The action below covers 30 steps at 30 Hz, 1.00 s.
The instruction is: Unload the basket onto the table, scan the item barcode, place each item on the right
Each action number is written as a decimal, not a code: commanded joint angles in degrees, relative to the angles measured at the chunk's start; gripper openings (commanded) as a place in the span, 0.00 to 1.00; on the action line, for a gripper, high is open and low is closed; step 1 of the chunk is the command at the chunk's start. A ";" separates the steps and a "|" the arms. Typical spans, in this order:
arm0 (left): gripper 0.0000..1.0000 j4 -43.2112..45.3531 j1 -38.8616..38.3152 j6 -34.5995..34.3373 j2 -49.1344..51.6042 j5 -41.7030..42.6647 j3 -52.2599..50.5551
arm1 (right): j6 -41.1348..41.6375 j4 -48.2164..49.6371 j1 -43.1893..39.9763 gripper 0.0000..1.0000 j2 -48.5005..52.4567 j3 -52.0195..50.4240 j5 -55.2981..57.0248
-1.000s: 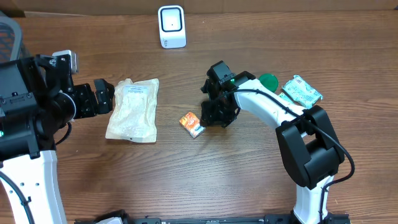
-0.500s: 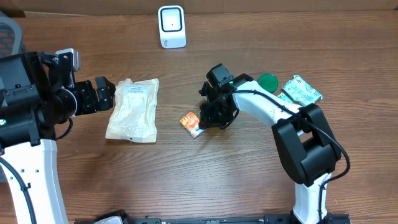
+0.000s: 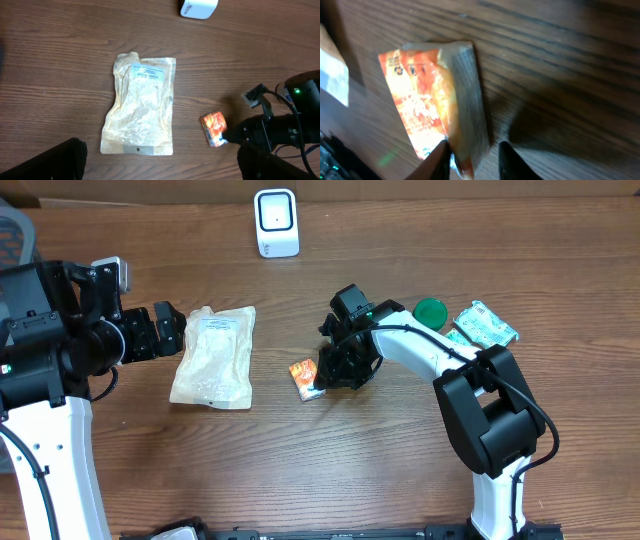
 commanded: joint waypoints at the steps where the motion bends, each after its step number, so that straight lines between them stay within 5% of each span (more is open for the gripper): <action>1: 1.00 0.28 0.26 0.72 0.09 0.02 1.05 | 5.11 0.92 0.52 0.22 0.70 -0.28 -0.02; 4: 1.00 0.46 0.26 0.72 0.09 0.00 1.05 | 7.34 2.64 0.79 0.18 0.74 -1.62 -0.09; 6: 1.00 0.50 0.26 0.74 0.09 -0.22 1.05 | 7.56 3.23 0.96 0.05 0.74 -2.14 -0.13; 11: 0.99 0.46 0.26 0.72 0.09 -0.83 1.05 | 6.01 3.26 0.13 0.04 -0.13 -1.16 -4.98; 20: 1.00 0.46 0.26 0.72 0.09 -1.64 1.05 | 2.43 8.79 -12.26 0.04 -14.01 2.58 -42.84; 26: 1.00 0.46 0.26 0.72 0.09 -1.64 1.03 | 13.97 21.77 -19.43 0.04 -17.99 2.58 -60.94; 30: 0.99 0.46 0.26 0.72 0.09 -1.64 1.03 | 23.91 27.30 -19.78 0.04 -17.99 2.58 -61.83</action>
